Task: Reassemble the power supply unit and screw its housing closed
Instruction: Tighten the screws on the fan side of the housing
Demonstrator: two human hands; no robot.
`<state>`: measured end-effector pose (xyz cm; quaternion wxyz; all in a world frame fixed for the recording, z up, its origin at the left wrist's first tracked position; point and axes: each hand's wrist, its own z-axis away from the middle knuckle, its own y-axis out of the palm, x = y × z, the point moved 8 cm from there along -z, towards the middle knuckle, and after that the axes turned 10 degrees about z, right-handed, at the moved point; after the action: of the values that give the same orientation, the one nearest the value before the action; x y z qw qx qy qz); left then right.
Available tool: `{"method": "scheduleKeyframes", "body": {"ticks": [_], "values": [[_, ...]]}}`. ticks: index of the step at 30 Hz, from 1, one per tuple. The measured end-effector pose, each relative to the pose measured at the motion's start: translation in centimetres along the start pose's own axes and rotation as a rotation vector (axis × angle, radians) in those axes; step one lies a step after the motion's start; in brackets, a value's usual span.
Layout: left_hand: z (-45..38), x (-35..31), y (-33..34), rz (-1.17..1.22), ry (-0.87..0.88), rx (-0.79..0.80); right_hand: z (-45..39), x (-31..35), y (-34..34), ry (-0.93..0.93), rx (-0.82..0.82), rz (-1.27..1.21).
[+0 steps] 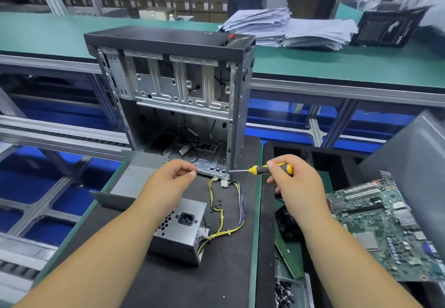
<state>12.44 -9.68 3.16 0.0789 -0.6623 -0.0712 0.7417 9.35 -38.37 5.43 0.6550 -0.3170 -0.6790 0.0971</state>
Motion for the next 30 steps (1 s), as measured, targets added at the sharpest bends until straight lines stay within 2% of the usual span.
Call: {"method": "scheduleKeyframes", "body": {"ticks": [3, 5, 7, 10, 14, 20, 24, 30], "values": [[0.2, -0.3, 0.5, 0.044, -0.007, -0.073, -0.1, 0.6, -1.1, -0.037, -0.001, 0.001], [0.4, -0.7, 0.6, 0.074, -0.004, -0.103, -0.3, 0.2, -0.1, -0.05, 0.049, 0.086], [0.8, -1.1, 0.6, 0.077, 0.003, -0.103, -0.5, -0.8, 1.8, -0.036, 0.109, 0.201], [1.5, -1.4, 0.0, 0.054, 0.032, -0.107, -0.8, -2.1, 4.9, -0.016, 0.167, 0.228], [2.5, -1.2, -1.9, 0.037, 0.046, -0.15, -1.3, -1.6, 8.5, -0.082, 0.191, 0.264], [3.5, -0.8, -5.0, 0.012, 0.026, -0.246, -2.4, -0.9, 13.3, -0.164, 0.307, 0.53], [3.9, -0.3, -6.4, 0.037, 0.013, -0.269, -2.5, -0.4, 14.5, -0.24, 0.294, 0.644], [4.1, 0.4, -6.8, 0.068, -0.016, -0.285, -2.1, 0.6, 14.1, -0.256, 0.277, 0.611]]}}
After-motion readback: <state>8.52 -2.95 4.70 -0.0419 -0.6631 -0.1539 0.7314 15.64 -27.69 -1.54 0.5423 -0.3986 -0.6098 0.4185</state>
